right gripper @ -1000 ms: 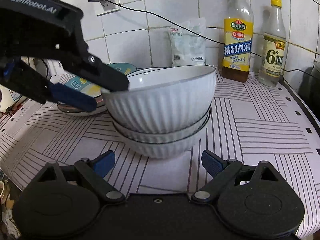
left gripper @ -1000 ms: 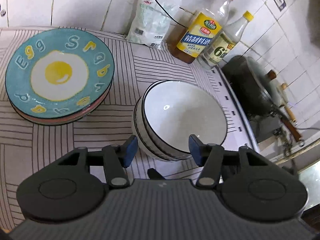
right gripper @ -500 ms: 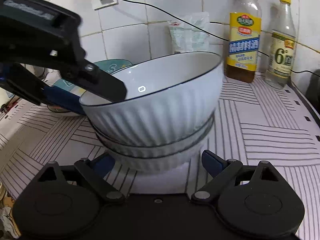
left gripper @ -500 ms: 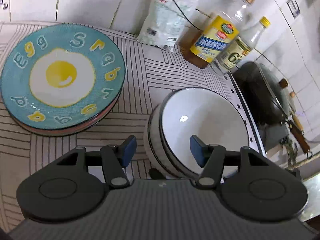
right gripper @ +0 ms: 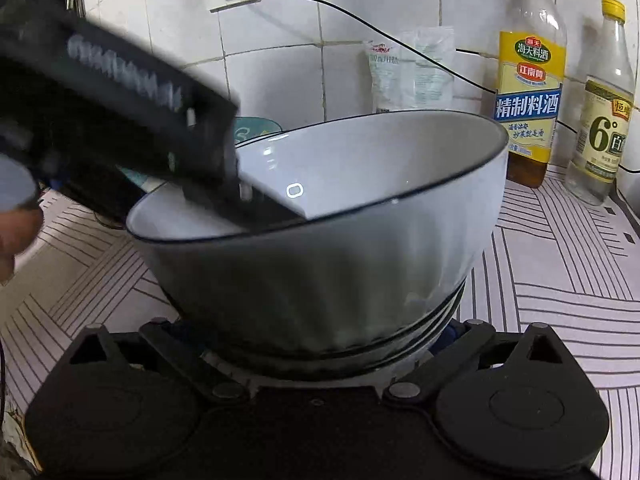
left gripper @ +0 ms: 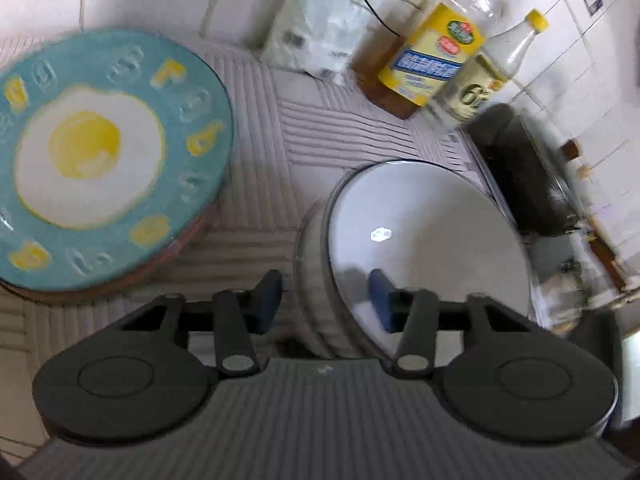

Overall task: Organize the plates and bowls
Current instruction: 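Lift the bowl stack and carry it over the teal egg plates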

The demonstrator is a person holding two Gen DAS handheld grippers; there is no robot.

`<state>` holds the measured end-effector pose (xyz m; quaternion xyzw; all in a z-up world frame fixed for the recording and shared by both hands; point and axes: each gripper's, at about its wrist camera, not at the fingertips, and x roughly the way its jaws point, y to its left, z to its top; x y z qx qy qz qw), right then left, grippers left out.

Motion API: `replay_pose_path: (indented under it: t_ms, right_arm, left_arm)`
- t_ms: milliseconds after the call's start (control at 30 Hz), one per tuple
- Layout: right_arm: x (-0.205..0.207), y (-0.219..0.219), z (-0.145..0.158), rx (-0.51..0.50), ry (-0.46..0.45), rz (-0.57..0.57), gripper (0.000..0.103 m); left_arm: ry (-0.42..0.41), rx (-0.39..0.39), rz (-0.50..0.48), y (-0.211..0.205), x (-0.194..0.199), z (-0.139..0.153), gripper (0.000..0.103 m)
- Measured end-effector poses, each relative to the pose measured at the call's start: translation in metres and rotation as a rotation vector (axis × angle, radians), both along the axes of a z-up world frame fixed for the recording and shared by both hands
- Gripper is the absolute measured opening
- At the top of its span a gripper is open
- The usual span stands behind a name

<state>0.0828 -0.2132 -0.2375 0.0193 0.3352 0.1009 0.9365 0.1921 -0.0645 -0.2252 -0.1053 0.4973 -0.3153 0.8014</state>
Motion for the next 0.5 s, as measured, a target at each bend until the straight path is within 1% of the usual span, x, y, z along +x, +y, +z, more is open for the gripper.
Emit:
replay_pose_path:
  t_ms: [33, 133, 200, 300, 400, 500]
  right_arm:
    - [-0.001, 0.000, 0.000, 0.000, 0.001, 0.003, 0.102]
    - [-0.003, -0.002, 0.001, 0.011, -0.006, 0.015, 0.102]
    - [-0.003, -0.002, 0.001, 0.018, -0.010, 0.015, 0.102]
    - [-0.009, 0.000, 0.001, 0.012, -0.022, 0.014, 0.102]
    - [-0.013, 0.003, 0.004, -0.002, -0.047, 0.013, 0.102]
    - [-0.016, 0.007, 0.012, -0.011, -0.070, 0.017, 0.102]
  left_arm:
    - [0.005, 0.004, 0.003, 0.000, 0.000, 0.000, 0.044]
    - [-0.042, 0.041, -0.014, -0.004, -0.007, 0.003, 0.044]
    - [-0.049, 0.046, -0.014, -0.005, -0.009, 0.004, 0.045]
    - [-0.053, 0.041, -0.022, -0.004, -0.011, 0.007, 0.045]
    - [-0.077, 0.037, -0.027, 0.000, -0.016, 0.014, 0.045]
    - [-0.079, 0.022, -0.018, 0.007, -0.018, 0.024, 0.045]
